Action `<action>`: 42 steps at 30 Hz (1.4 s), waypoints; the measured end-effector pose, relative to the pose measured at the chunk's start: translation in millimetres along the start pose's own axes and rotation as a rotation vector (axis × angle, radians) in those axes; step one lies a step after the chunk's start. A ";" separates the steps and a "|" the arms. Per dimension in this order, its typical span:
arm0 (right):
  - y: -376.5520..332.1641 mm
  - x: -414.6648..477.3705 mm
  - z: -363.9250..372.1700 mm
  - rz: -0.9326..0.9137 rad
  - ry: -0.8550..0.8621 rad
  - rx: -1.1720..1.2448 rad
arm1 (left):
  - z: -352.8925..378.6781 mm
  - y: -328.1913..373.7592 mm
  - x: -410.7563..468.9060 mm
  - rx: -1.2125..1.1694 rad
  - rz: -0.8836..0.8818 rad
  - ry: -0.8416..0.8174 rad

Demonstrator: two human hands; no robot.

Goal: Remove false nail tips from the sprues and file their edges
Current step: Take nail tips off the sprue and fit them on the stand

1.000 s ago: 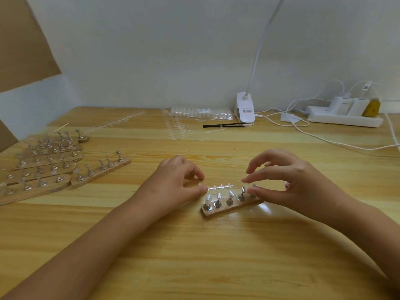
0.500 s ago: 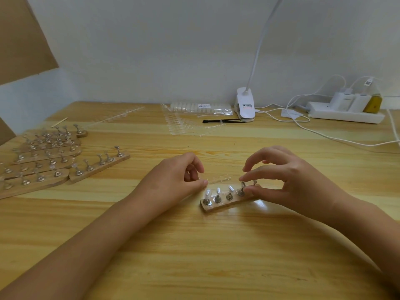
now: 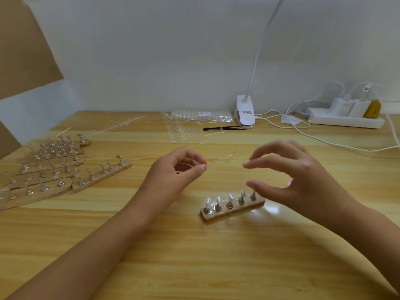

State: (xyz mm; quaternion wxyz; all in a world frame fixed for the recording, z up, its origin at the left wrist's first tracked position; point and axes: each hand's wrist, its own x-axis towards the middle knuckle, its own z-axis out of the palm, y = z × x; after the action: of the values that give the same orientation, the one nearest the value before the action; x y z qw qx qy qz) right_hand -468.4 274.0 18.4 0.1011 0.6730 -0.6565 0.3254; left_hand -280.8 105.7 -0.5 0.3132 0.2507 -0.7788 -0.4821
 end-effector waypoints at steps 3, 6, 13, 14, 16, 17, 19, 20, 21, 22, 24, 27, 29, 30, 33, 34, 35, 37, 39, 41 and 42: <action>-8.7 1.6 -0.1 0.040 0.175 0.080 | 2.5 8.3 -6.4 -0.161 0.070 -0.028; -21.7 1.7 3.1 0.047 0.235 0.151 | 9.3 14.6 -14.6 -0.173 0.150 -0.001; -43.0 3.3 9.9 0.149 0.117 0.418 | 16.5 24.1 -28.6 0.227 0.719 -0.067; -43.7 3.5 9.4 0.167 0.107 0.444 | 16.9 26.0 -29.7 0.223 0.746 -0.066; -44.1 4.4 7.3 0.189 0.092 0.485 | 17.0 28.9 -31.0 0.189 0.746 -0.064; -44.6 5.0 6.2 0.196 0.090 0.498 | 16.7 30.0 -31.2 0.160 0.713 -0.063; -46.4 5.7 4.3 0.207 0.111 0.525 | 16.1 31.5 -30.9 0.088 0.595 -0.057; -47.5 5.7 3.4 0.210 0.128 0.538 | 15.9 31.8 -30.1 0.064 0.546 -0.051; -48.3 5.6 2.7 0.215 0.142 0.546 | 16.1 31.9 -29.4 0.053 0.519 -0.044; -49.0 5.3 1.9 0.222 0.147 0.554 | 16.5 31.7 -29.0 0.048 0.504 -0.040; -49.6 6.1 -0.1 0.251 0.122 0.598 | 17.2 32.1 -28.5 0.047 0.515 -0.038; -49.1 10.0 -6.2 0.389 -0.037 0.859 | 17.5 32.8 -28.9 0.131 0.705 -0.024; -47.2 10.6 -10.2 0.468 -0.207 0.982 | 17.4 33.2 -29.7 0.218 0.851 0.001; -46.4 10.2 -11.5 0.486 -0.273 0.996 | 17.6 33.5 -30.3 0.251 0.907 0.014; -48.1 9.0 -11.6 0.440 -0.272 1.053 | 19.0 33.7 -32.4 0.240 0.930 0.019; -49.9 8.2 -10.5 0.379 -0.192 1.028 | 18.6 33.5 -32.7 0.201 0.895 0.008; -50.8 6.9 -8.9 0.281 -0.070 0.912 | 18.4 33.2 -32.9 0.146 0.834 -0.011; -48.5 4.1 -5.6 0.042 0.188 0.449 | 19.1 34.0 -33.8 -0.013 0.587 -0.081; -43.7 1.4 -2.2 -0.227 0.341 0.008 | 22.0 35.1 -35.2 -0.192 0.299 -0.163; -40.3 -0.1 2.4 -0.390 0.394 -0.186 | 28.0 30.3 -35.2 -0.337 0.133 -0.225; -39.5 -0.3 4.3 -0.416 0.411 -0.203 | 30.7 29.9 -34.8 -0.385 0.086 -0.247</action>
State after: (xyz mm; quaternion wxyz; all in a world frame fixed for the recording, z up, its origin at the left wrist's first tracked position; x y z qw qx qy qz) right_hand -429.6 276.4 26.4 0.3627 0.6995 -0.4996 0.3599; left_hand -282.3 160.3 7.7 0.2779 0.0918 -0.7149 -0.6350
